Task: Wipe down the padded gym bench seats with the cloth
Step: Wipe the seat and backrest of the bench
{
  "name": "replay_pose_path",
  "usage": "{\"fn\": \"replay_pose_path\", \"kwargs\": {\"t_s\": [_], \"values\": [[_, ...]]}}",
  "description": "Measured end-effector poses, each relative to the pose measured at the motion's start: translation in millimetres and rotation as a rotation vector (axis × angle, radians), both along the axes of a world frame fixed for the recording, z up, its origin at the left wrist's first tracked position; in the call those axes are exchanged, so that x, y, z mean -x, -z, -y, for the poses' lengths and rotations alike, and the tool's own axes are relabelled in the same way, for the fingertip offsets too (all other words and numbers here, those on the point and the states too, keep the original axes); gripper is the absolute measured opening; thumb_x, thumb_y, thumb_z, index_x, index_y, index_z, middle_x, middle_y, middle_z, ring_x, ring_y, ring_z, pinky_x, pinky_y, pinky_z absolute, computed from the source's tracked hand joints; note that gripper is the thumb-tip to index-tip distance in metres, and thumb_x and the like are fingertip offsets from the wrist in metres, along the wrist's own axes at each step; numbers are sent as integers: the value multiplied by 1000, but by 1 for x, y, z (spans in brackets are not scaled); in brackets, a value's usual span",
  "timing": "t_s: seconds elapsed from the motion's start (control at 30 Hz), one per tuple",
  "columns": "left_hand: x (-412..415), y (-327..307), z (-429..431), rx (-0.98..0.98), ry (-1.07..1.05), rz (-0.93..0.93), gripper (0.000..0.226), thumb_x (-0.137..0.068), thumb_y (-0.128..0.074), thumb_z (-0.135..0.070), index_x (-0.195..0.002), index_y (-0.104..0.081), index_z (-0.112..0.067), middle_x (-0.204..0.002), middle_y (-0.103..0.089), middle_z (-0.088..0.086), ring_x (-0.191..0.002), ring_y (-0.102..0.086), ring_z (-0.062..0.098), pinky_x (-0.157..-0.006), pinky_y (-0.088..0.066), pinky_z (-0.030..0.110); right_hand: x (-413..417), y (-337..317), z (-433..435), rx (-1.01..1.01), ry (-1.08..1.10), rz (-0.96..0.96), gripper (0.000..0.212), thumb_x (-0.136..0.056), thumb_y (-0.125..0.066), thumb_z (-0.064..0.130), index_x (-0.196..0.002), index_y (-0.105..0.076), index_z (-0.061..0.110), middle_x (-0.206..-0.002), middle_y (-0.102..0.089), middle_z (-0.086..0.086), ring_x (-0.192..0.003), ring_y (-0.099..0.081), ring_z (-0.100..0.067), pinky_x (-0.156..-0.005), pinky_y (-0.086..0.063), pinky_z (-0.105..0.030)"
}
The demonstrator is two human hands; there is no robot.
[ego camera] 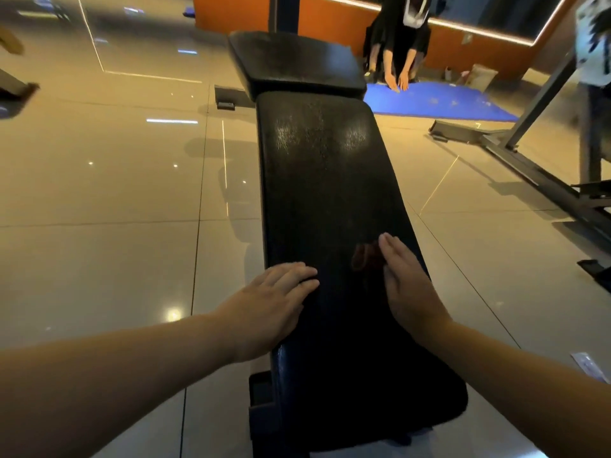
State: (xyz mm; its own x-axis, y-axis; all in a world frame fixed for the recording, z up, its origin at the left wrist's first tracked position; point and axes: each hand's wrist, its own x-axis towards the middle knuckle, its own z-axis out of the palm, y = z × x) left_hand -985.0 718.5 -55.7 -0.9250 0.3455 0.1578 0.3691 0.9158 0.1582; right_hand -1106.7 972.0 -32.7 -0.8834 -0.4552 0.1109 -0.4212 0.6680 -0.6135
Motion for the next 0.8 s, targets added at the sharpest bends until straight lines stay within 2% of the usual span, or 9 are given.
{"fn": "replay_pose_path", "kwargs": {"t_s": [0.07, 0.1, 0.2, 0.27, 0.43, 0.5, 0.6, 0.67, 0.8], "values": [[4, 1, -2, -34, -73, -17, 56, -101, -30, -40, -149, -40, -14, -155, -36, 7, -146, -30, 24, -120, -28, 42, 24, -14, 35, 42, 164, -6, 53, -109, -37, 13, -159, -25, 24, -167, -18, 10, -154, -9, -9, -124, -8, -32], [7, 1, 0, -64, -109, -18, 58, -101, -30, -41, -150, -39, -13, -156, -35, 7, -147, -28, 24, -120, -27, 43, 37, -19, 54, 56, 236, -14, 53, -109, -36, 14, -160, -24, 23, -167, -18, 7, -154, -8, -12, -125, -9, -34], [9, 1, 5, -138, -171, -15, 68, -99, -22, -50, -156, -25, -13, -161, -21, 4, -150, -14, 20, -123, -7, 33, 59, -29, 104, 41, 335, -80, 56, -106, -40, 9, -159, -25, 21, -165, -24, 1, -154, -14, -20, -126, -17, -43], [7, 3, 9, -169, -230, -19, 71, -97, -21, -52, -157, -21, -13, -160, -18, 3, -148, -14, 20, -118, 0, 28, 61, -32, 134, 0, 262, -149, 57, -104, -43, 7, -158, -28, 19, -163, -30, 0, -153, -20, -19, -125, -22, -44], [-8, 13, 23, -198, -272, -71, 59, -95, -39, -39, -146, -40, -11, -145, -40, 8, -134, -37, 24, -114, -25, 35, 33, -20, 191, -134, -95, -283, 63, -104, -43, 5, -160, -21, 22, -165, -24, 3, -153, -16, -16, -126, -13, -35], [-11, 17, 32, -244, -272, -90, 54, -94, -41, -37, -143, -43, -15, -140, -42, 6, -130, -40, 22, -112, -29, 35, 19, -15, 194, -226, -239, -354, 66, -103, -46, 6, -160, -20, 24, -166, -21, 4, -154, -14, -14, -127, -15, -38], [-8, 14, 41, -307, -227, -119, 47, -96, -42, -35, -140, -44, -20, -139, -41, -1, -131, -39, 15, -113, -27, 27, 11, -22, 168, -310, -426, -308, 64, -105, -46, 8, -160, -20, 27, -166, -17, 10, -153, -8, -8, -126, -7, -31], [0, 9, 39, -326, -180, -112, 47, -98, -41, -35, -142, -43, -21, -142, -39, -4, -134, -38, 12, -114, -29, 26, 16, -30, 143, -235, -360, -208, 59, -106, -43, 12, -159, -24, 28, -164, -22, 10, -151, -13, -7, -126, -12, -31], [15, 6, 32, -382, -168, -15, 55, -100, -28, -45, -152, -31, -26, -153, -17, -13, -145, -17, 5, -122, -18, 27, 66, -40, 123, -39, 107, -147, 55, -105, -40, 7, -157, -30, 20, -160, -32, 1, -146, -24, -10, -122, -19, -34]]}}
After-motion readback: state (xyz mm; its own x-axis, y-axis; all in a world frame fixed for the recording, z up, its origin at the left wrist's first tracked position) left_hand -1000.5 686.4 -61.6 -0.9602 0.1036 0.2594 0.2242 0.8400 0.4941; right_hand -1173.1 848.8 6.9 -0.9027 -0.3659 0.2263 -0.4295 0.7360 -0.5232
